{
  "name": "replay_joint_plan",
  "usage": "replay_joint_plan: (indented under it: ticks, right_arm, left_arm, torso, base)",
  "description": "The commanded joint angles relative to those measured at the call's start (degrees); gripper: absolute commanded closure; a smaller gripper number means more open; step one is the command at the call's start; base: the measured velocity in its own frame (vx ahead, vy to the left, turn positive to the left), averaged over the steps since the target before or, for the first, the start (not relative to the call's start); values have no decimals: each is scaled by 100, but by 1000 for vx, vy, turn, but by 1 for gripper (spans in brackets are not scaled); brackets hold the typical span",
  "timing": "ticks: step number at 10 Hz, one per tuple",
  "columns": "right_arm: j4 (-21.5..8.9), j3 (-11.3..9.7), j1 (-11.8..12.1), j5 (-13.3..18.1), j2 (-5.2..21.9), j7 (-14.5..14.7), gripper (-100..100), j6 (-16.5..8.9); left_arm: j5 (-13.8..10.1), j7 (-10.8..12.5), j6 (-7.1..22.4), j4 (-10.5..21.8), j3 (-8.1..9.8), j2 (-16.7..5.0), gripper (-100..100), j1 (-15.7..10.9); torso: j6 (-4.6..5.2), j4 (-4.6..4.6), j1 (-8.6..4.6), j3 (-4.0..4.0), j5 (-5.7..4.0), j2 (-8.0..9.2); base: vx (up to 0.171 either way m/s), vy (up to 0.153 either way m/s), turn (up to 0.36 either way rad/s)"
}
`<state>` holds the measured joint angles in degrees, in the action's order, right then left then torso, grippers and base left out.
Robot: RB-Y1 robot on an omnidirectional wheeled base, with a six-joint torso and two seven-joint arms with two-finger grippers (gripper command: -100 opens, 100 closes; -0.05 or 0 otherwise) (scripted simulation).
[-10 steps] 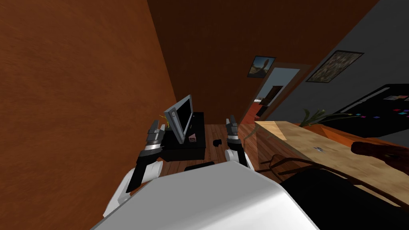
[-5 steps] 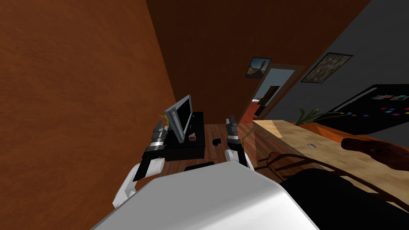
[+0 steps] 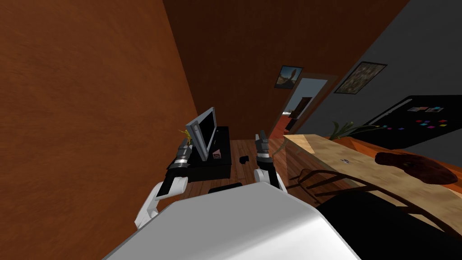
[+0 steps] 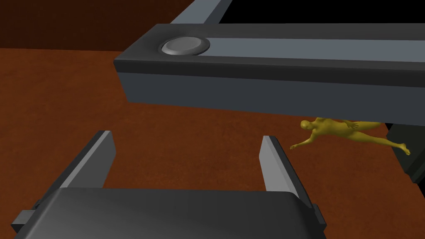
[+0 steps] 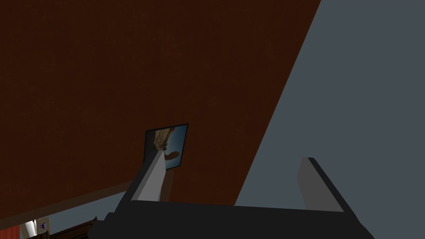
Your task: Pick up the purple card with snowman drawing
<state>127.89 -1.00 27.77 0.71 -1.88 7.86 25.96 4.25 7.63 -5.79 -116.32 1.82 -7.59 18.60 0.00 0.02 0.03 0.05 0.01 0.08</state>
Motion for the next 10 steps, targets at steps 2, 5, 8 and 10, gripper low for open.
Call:
replay_joint_plan:
  ticks: [2,5,8,10]
  right_arm:
    - [0,0,0,0,0,0,0,0]
    - [0,0,0,0,0,0,0,0]
    - [0,0,0,0,0,0,0,0]
    - [0,0,1,0,0,0,0,0]
  left_arm:
    - [-48,125,406,201,-13,-33,-100,-134]
    - [-82,200,705,359,-27,-48,-100,-242]
    - [-168,351,1202,692,-65,-81,-100,-473]
    - [-219,427,1495,864,-90,-99,-100,-597]
  torso:
    - [-1,0,-1,0,0,-1]
    - [0,0,-2,-1,0,-1]
    - [-1,-1,-2,-3,-1,-6]
    - [-1,-1,-3,-4,-1,-7]
  base:
    - [-23,2,-25]
    - [-20,1,-27]
    - [-13,-1,-31]
    - [-8,-5,-25]
